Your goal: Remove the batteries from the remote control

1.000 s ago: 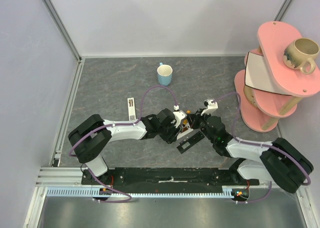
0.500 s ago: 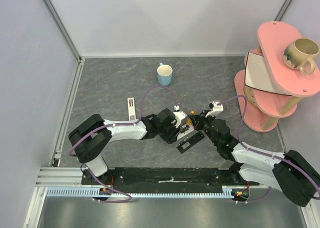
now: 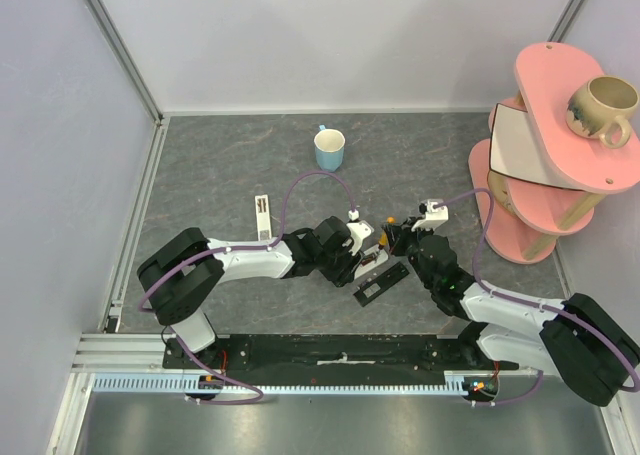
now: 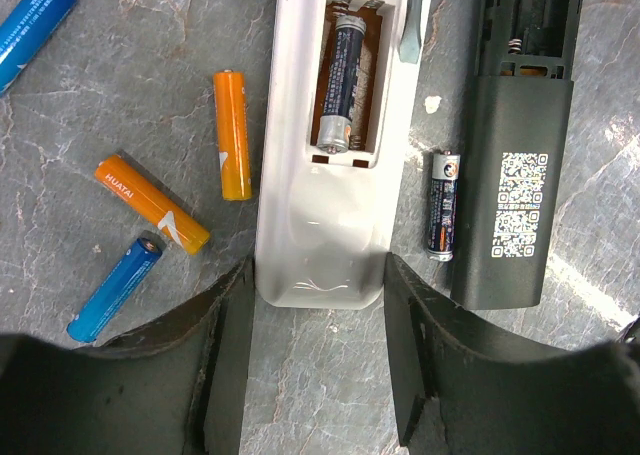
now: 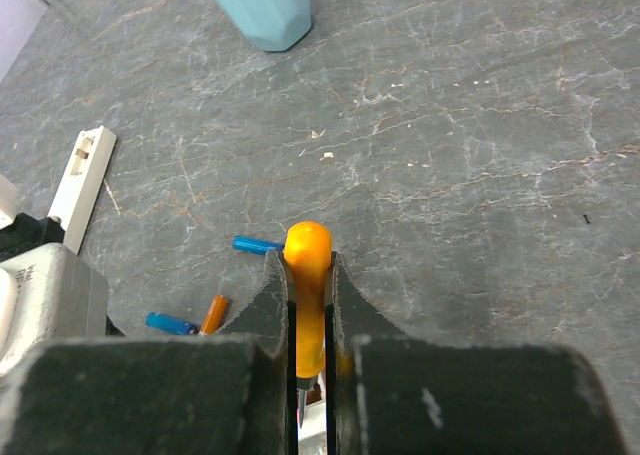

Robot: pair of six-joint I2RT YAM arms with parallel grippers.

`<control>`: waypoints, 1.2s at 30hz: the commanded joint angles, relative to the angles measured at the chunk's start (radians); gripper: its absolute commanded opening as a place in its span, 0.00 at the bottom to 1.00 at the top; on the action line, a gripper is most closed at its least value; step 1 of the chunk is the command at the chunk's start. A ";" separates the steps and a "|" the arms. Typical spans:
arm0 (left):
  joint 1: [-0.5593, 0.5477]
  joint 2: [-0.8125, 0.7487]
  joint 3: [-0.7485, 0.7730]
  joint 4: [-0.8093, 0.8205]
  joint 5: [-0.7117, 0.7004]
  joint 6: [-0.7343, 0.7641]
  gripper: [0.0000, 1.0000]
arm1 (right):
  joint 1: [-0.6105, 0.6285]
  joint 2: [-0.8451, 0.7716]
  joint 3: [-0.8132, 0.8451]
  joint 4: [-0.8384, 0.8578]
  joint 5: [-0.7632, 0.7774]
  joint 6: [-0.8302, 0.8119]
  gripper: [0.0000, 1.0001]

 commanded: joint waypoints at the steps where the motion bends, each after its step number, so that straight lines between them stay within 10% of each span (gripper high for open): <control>1: 0.003 0.055 -0.011 -0.070 -0.042 0.036 0.02 | -0.001 0.006 0.028 0.061 0.097 -0.022 0.00; 36: 0.002 0.065 -0.005 -0.071 -0.035 0.038 0.02 | 0.002 0.156 0.018 0.204 0.048 -0.053 0.00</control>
